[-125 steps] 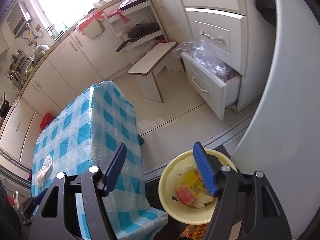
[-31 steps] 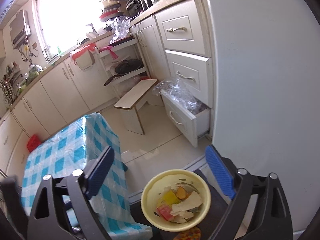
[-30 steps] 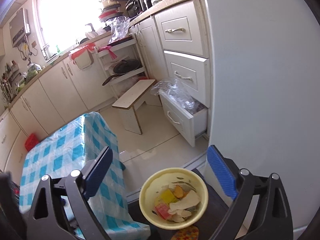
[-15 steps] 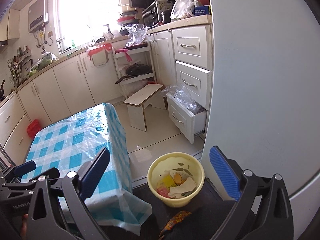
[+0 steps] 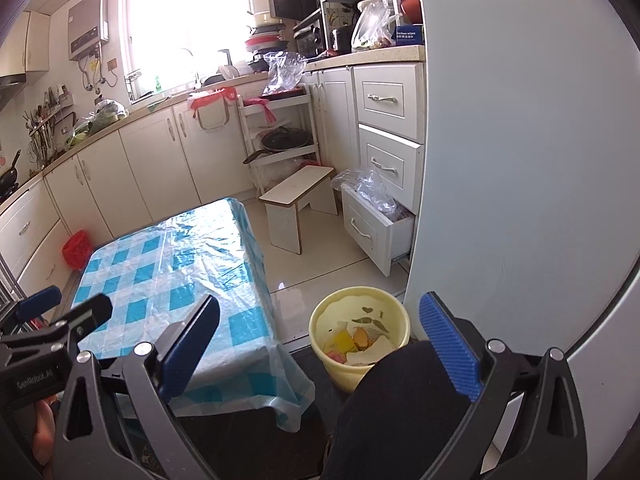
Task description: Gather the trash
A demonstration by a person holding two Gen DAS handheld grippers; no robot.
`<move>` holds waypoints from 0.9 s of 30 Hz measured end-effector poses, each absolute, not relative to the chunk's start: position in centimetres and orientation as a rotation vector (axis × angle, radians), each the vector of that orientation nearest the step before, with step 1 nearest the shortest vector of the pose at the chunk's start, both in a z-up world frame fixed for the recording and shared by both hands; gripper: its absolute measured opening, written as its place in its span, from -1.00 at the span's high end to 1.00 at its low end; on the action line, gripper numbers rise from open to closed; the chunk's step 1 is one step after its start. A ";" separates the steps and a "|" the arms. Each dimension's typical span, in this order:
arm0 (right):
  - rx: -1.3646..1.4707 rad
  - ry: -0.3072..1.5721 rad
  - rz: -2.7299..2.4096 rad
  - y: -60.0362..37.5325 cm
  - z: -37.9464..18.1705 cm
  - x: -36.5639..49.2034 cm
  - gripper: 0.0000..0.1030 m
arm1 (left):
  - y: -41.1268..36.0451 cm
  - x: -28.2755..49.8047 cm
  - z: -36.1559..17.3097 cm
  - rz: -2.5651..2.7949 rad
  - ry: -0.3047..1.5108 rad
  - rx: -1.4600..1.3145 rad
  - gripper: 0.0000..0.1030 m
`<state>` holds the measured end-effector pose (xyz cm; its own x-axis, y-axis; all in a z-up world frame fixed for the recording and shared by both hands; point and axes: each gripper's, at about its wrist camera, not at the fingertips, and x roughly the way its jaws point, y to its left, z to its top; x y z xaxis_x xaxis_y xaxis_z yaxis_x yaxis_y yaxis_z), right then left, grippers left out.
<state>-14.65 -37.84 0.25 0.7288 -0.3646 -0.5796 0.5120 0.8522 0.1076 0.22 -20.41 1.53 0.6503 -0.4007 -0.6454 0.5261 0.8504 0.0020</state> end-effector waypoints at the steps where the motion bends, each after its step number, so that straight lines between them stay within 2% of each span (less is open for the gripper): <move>1: 0.264 0.574 -0.488 -37.5 0.3 -14.9 -0.86 | -20.3 0.1 1.6 -0.528 0.679 0.195 -0.85; 27: 0.236 0.517 -0.507 -35.8 1.7 -16.8 -0.86 | -19.1 -1.9 3.3 -0.508 0.609 0.207 -0.85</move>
<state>-16.82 -35.81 1.68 0.7506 -0.4012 -0.5250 0.5172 0.8513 0.0889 -1.93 -19.15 3.28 0.7026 -0.3938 -0.5927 0.5127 0.8577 0.0379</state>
